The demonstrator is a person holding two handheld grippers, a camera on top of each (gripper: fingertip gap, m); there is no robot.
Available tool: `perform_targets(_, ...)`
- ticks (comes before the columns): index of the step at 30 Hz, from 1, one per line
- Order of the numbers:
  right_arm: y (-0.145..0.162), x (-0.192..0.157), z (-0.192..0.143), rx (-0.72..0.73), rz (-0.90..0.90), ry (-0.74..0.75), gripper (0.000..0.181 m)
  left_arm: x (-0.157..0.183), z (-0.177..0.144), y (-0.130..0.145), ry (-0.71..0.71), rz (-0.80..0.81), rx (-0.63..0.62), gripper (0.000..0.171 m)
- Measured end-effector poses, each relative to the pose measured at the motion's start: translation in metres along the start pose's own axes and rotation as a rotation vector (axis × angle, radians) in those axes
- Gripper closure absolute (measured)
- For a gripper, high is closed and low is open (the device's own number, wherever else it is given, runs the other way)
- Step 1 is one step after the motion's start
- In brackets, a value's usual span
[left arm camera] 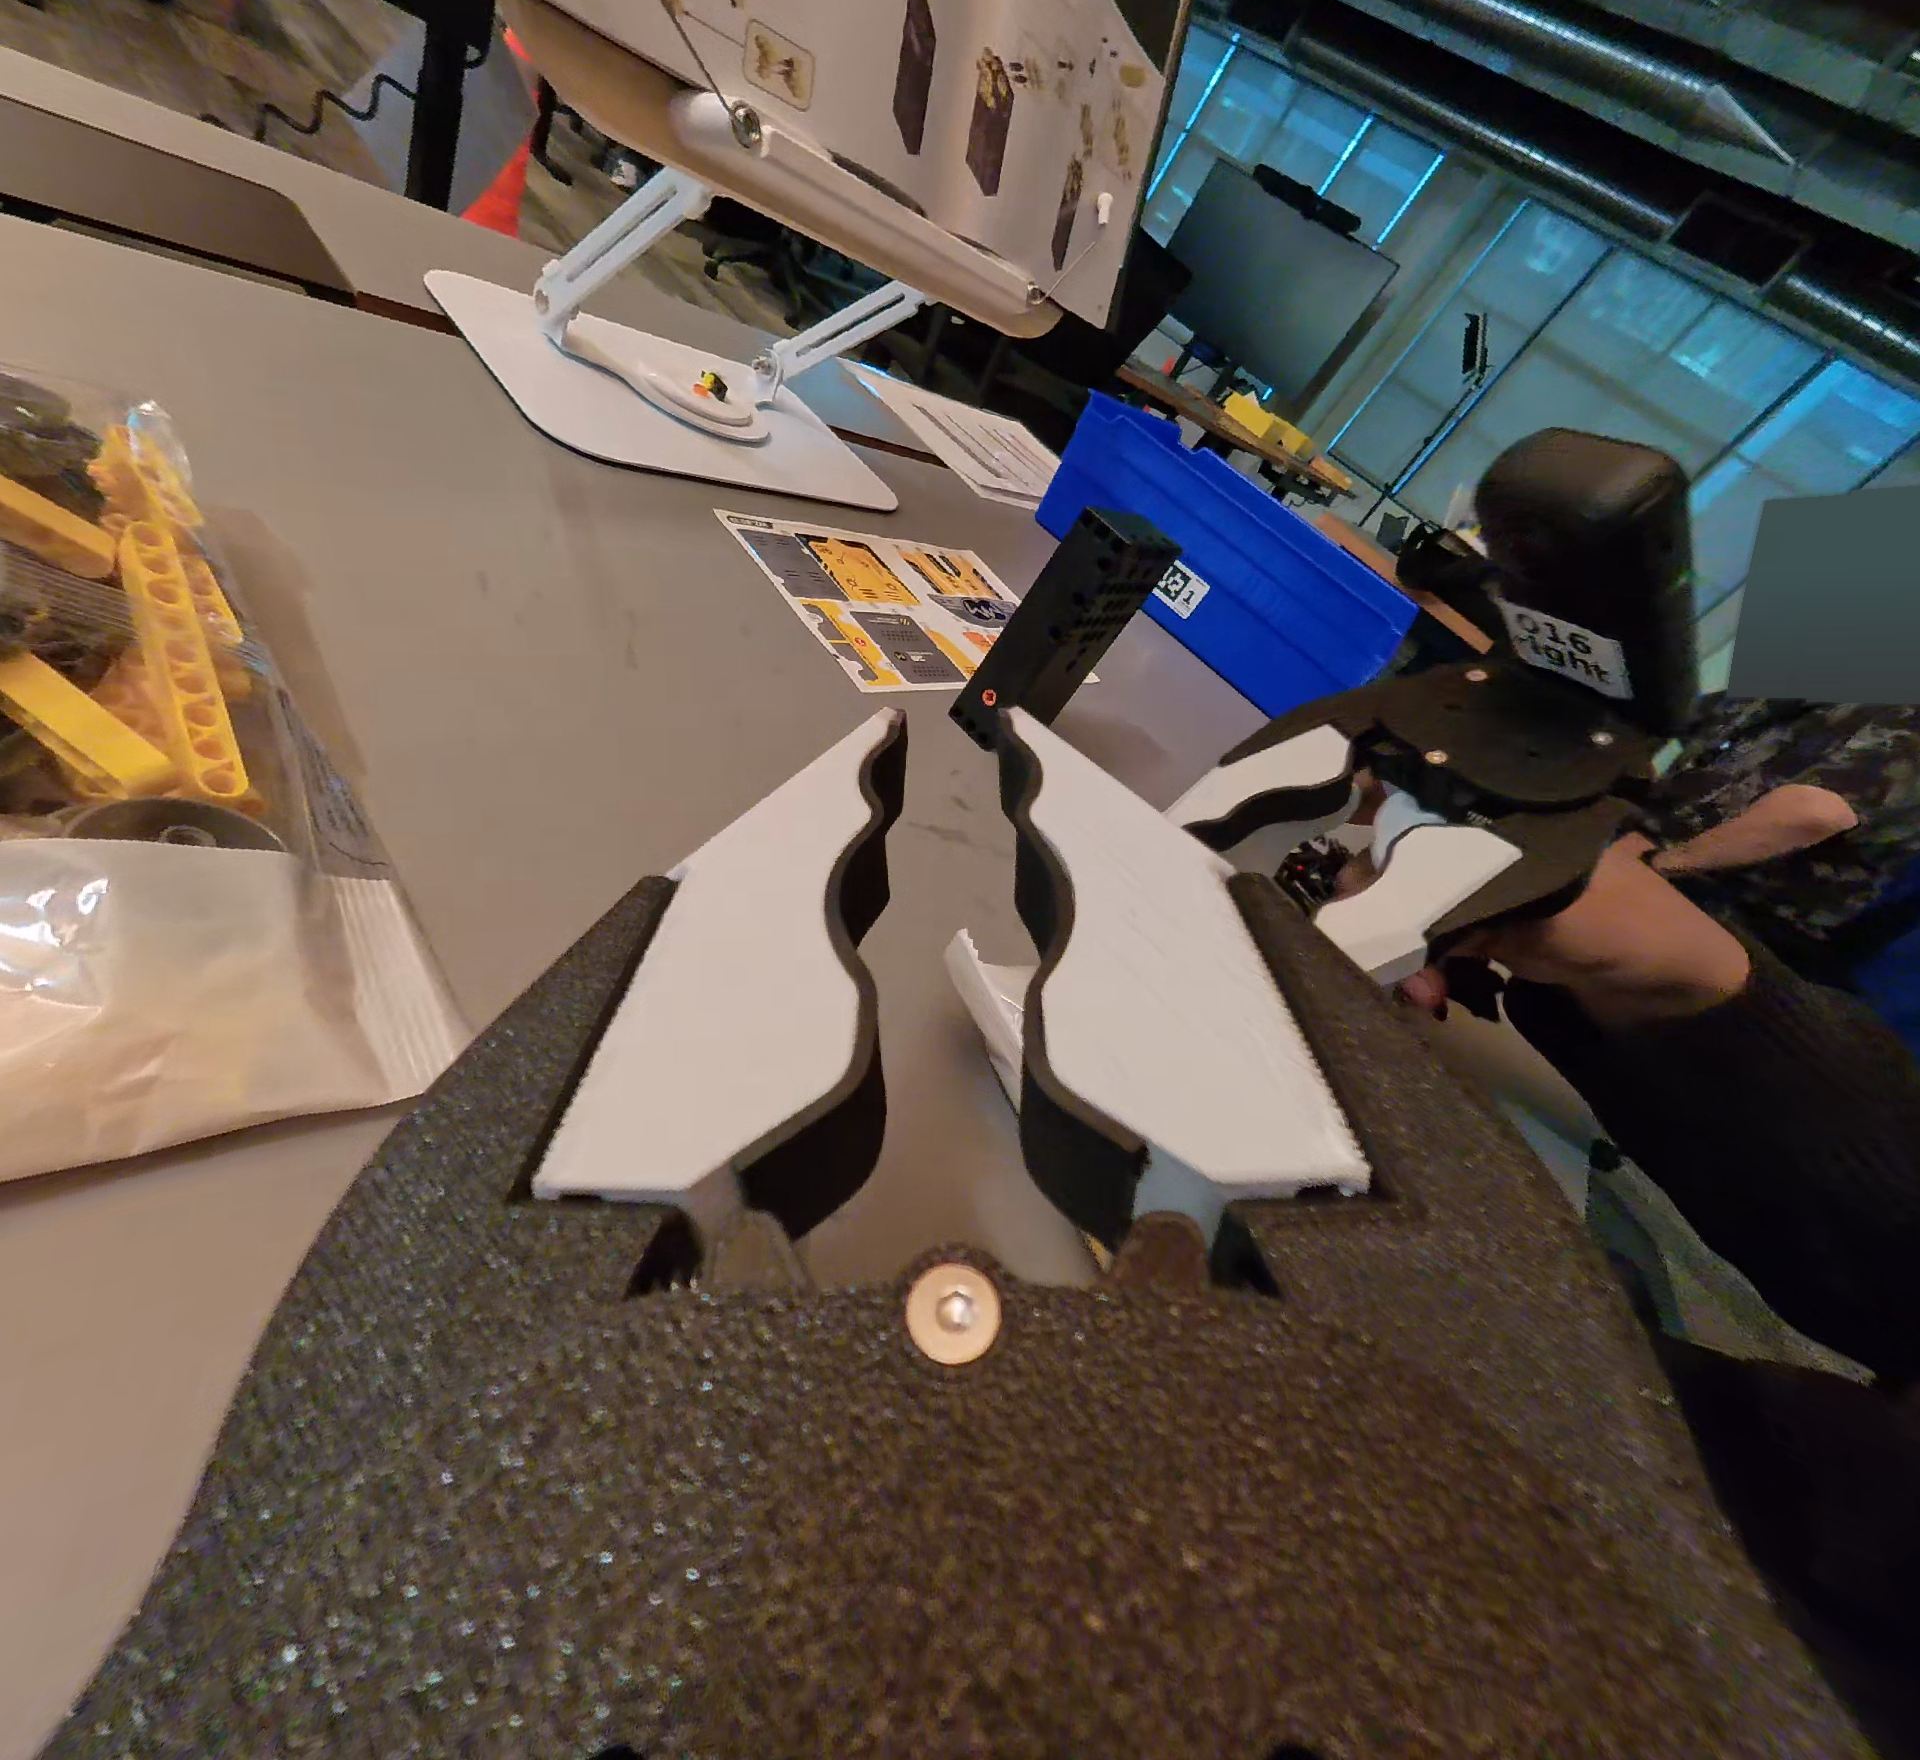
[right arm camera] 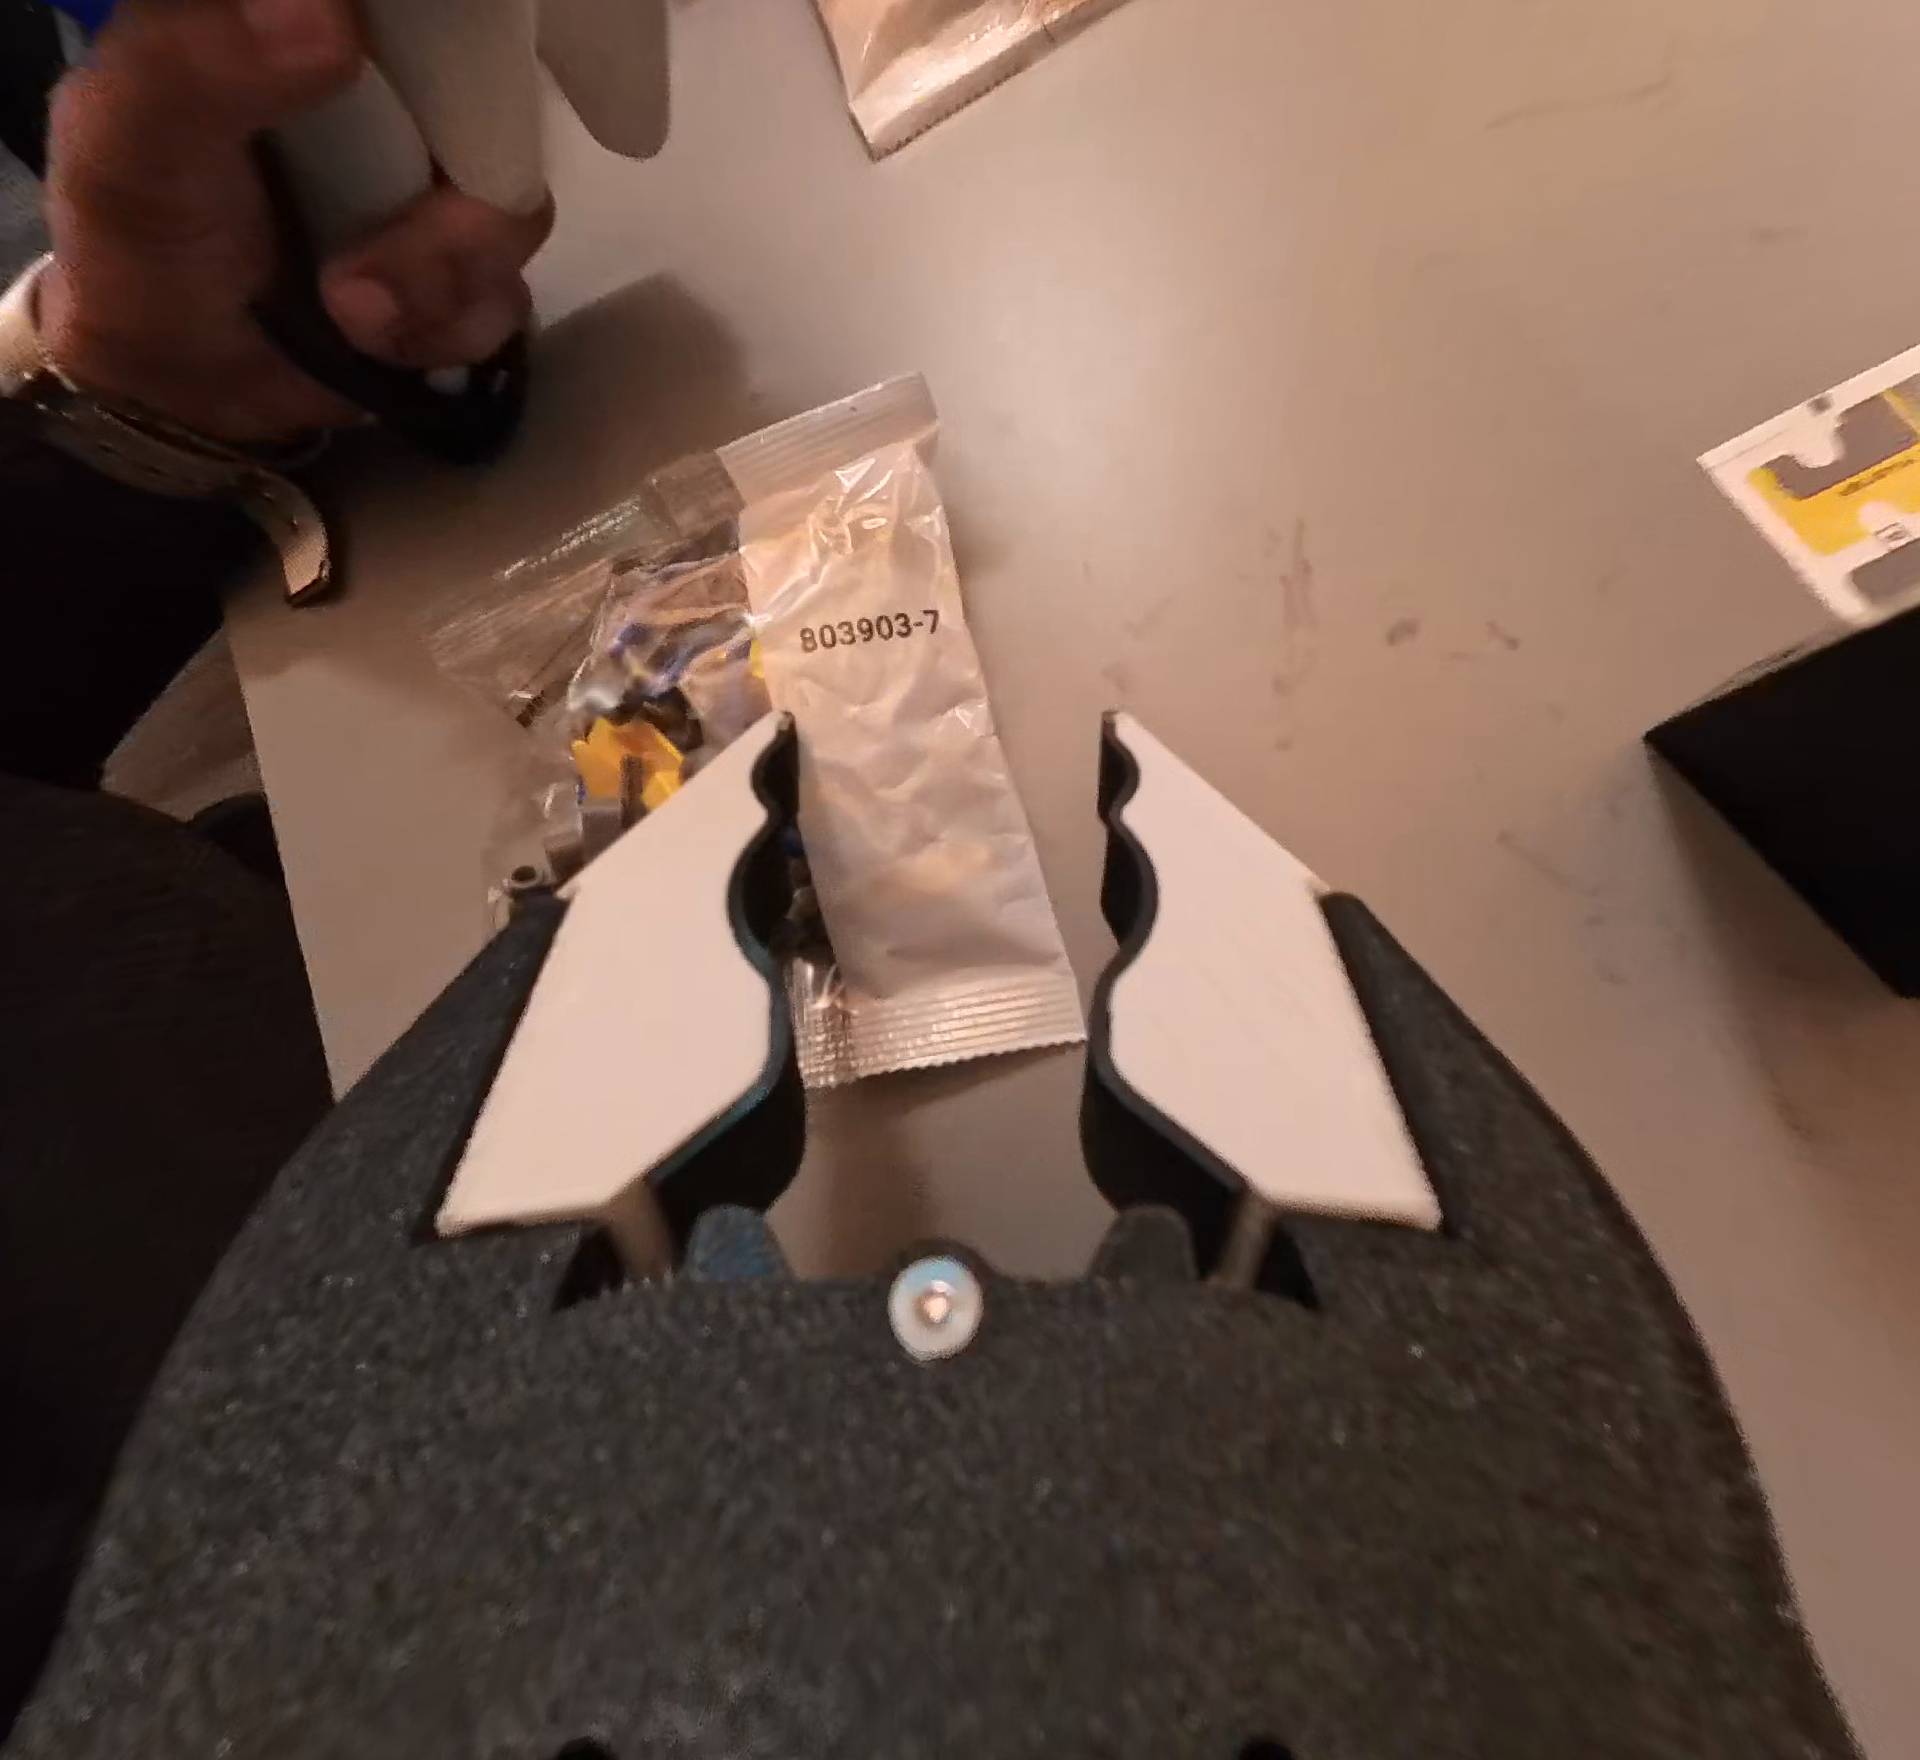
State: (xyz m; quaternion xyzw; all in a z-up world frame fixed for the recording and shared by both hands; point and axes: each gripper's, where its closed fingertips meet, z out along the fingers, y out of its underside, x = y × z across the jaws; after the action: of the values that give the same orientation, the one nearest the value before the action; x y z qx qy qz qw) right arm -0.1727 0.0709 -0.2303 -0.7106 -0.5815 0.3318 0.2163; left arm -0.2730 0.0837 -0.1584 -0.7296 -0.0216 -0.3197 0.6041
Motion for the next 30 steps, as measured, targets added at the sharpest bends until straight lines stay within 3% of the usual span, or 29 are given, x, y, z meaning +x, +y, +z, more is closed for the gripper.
perform_targets(3, 0.006, -0.006, 0.006, -0.045, 0.04, -0.081, 0.132, 0.0, 0.0, 0.0, 0.0, 0.0, 0.002, 0.155)
perform_targets(5, -0.001, -0.015, 0.001, -0.005, 0.033, -0.146, 0.181, 0.0, -0.001, -0.001, 0.001, -0.001, 0.005, 0.155)
perform_targets(12, -0.022, -0.008, -0.023, 0.088, 0.031, -0.108, 0.181, -0.001, -0.001, -0.001, -0.002, -0.004, 0.008, 0.155)
perform_targets(13, -0.021, -0.008, -0.022, 0.091, 0.03, -0.104, 0.179, -0.001, -0.001, -0.001, -0.003, -0.004, 0.008, 0.155)
perform_targets(16, -0.01, -0.008, -0.011, 0.048, 0.031, -0.072, 0.122, -0.001, -0.001, -0.001, -0.005, -0.006, 0.009, 0.155)
perform_targets(18, -0.002, -0.01, -0.004, 0.01, 0.014, -0.057, 0.109, -0.002, -0.002, -0.002, -0.006, -0.008, 0.012, 0.155)
perform_targets(21, 0.01, -0.013, 0.007, -0.056, -0.014, -0.043, 0.108, -0.001, -0.002, -0.002, -0.007, -0.005, 0.013, 0.155)
perform_targets(22, 0.011, -0.016, 0.009, -0.061, -0.016, -0.059, 0.114, -0.001, -0.002, -0.002, -0.007, -0.005, 0.012, 0.155)
perform_targets(26, 0.0, -0.028, 0.003, -0.011, -0.016, -0.15, 0.172, -0.001, -0.001, -0.001, -0.007, -0.005, 0.01, 0.155)
perform_targets(30, -0.023, -0.017, -0.014, 0.086, -0.01, -0.105, 0.178, -0.001, -0.001, -0.002, -0.007, -0.005, 0.011, 0.155)
